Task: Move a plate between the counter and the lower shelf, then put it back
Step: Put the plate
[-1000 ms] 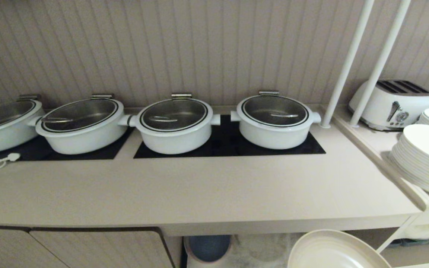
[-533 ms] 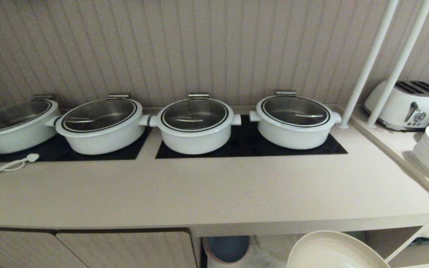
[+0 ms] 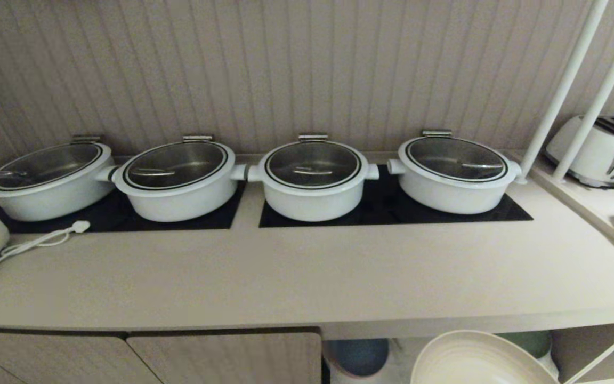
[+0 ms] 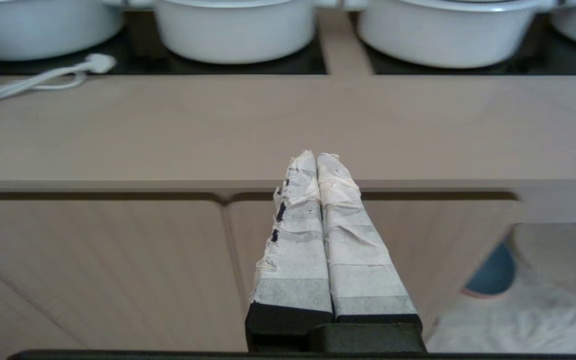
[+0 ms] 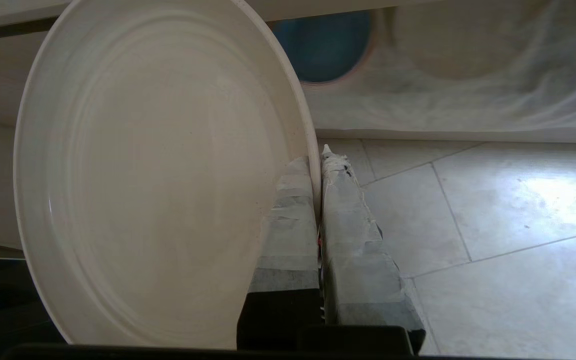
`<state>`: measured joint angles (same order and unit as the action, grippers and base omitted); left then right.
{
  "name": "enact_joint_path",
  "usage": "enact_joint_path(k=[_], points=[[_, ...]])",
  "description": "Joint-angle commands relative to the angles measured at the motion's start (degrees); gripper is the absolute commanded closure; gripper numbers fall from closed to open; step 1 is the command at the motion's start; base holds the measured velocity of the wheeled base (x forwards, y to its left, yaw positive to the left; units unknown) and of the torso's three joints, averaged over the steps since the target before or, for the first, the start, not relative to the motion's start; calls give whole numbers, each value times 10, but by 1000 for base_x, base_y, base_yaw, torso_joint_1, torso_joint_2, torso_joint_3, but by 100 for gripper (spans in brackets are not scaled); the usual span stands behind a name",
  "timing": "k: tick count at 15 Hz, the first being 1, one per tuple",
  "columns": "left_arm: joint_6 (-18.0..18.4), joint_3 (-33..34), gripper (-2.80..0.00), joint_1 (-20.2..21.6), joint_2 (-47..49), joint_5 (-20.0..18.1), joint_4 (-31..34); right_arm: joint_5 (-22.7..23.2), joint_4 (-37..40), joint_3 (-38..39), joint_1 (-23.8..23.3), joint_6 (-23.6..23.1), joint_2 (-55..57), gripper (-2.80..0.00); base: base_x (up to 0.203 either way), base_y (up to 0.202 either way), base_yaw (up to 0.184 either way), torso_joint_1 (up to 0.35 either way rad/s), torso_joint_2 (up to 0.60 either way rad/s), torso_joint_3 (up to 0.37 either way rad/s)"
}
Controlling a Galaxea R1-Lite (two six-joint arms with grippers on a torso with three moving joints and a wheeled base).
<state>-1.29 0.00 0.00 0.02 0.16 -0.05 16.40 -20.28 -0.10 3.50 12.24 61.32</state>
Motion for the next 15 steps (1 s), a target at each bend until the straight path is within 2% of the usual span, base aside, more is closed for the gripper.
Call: enact_joint_path(k=[1,12,15], points=[[1,0,0,0,0,0,0,1,-1,0,0,1,0,0,0,195,0,2,-2,11],[1,0,0,0,0,0,0,1,-2,0,0,1,2,0,0,196,-1,2,3,2],[2,0,0,0,0,0,0,1,-2,0,0,1,2,0,0,87,0,0,0,2]])
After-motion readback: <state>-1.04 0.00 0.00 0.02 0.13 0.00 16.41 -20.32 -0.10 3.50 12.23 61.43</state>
